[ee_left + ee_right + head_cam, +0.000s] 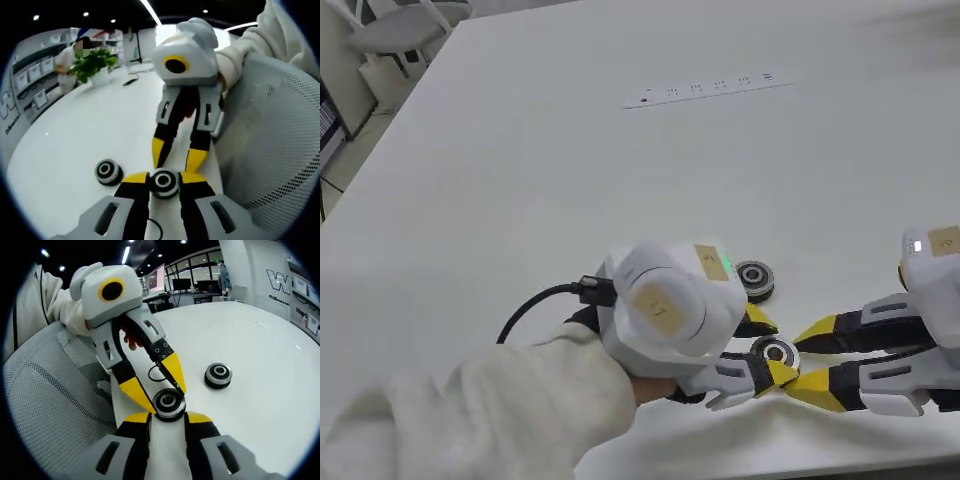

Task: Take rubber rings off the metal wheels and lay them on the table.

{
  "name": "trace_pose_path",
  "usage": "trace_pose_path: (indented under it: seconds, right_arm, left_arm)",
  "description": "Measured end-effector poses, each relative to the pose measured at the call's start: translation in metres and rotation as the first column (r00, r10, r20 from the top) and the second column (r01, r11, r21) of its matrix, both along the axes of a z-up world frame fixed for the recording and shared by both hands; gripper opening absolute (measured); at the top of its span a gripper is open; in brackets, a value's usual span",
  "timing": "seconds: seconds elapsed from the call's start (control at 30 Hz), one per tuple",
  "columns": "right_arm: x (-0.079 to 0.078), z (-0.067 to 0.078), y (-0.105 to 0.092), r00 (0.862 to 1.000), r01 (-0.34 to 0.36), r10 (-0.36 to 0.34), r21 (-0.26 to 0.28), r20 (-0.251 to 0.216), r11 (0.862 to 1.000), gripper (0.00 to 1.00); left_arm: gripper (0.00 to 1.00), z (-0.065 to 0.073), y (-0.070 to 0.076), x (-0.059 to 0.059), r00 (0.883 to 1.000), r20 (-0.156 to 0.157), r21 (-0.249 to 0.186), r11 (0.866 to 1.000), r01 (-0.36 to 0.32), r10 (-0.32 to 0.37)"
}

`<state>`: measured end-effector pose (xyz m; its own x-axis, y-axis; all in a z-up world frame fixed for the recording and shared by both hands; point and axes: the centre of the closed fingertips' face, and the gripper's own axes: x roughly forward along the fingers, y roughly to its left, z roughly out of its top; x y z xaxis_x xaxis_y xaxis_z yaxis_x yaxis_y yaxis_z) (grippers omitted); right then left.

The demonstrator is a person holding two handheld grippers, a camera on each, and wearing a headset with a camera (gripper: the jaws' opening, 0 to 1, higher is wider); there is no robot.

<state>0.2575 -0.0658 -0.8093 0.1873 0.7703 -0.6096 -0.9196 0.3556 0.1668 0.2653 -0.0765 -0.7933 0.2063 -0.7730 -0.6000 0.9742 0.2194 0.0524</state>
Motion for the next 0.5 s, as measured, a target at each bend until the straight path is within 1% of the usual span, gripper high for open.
trace_pose_path:
  seconds: [0.07,0.1,0.13,0.17,0.23,0.27,0.4,0.5]
  right_arm:
    - [0.0006,-0.0004,-0.0011,1.000,0.004,-0.004,-0.003,0.002,1.000,0.21]
    - [0.0008,-0.0010,-0.0019,1.000,0.007,-0.007,-0.006,0.002,1.000,0.20]
    - [0.0009,-0.0011,-0.0019,1.000,0.007,-0.007,-0.006,0.003,1.000,0.20]
    - [0.0008,-0.0014,-0.0020,1.000,0.008,-0.008,-0.007,0.003,1.000,0.19]
    - [0.0006,-0.0019,-0.0022,1.000,0.009,-0.009,-0.009,0.002,1.000,0.18]
    - [0.0009,-0.0022,-0.0025,1.000,0.009,-0.009,-0.012,0.003,1.000,0.17]
    - [0.0006,-0.0031,-0.0040,1.000,0.006,-0.006,-0.020,0.010,1.000,0.13]
    - [-0.0003,-0.0033,-0.0038,1.000,0.007,-0.007,-0.022,0.008,1.000,0.12]
  left_arm:
    - [0.21,-0.0014,0.0015,0.0017,1.000,-0.007,0.000,1.000,-0.011,0.011]
    - [0.20,-0.0019,0.0020,0.0027,1.000,-0.015,-0.004,1.000,-0.019,0.019]
    - [0.20,-0.0021,0.0023,0.0025,0.999,-0.029,-0.011,1.000,-0.026,0.026]
    - [0.19,-0.0021,0.0019,0.0023,0.999,-0.034,-0.015,0.999,-0.029,0.028]
    - [0.15,-0.0024,0.0016,0.0009,0.999,-0.031,-0.015,1.000,-0.019,0.018]
    - [0.15,-0.0021,0.0012,0.0008,1.000,-0.021,-0.015,1.000,-0.008,0.008]
    - [0.15,-0.0026,0.0020,0.0003,1.000,-0.022,-0.012,1.000,-0.006,0.005]
    - [0.15,-0.0027,0.0022,-0.0003,1.000,-0.013,-0.008,1.000,0.003,-0.003]
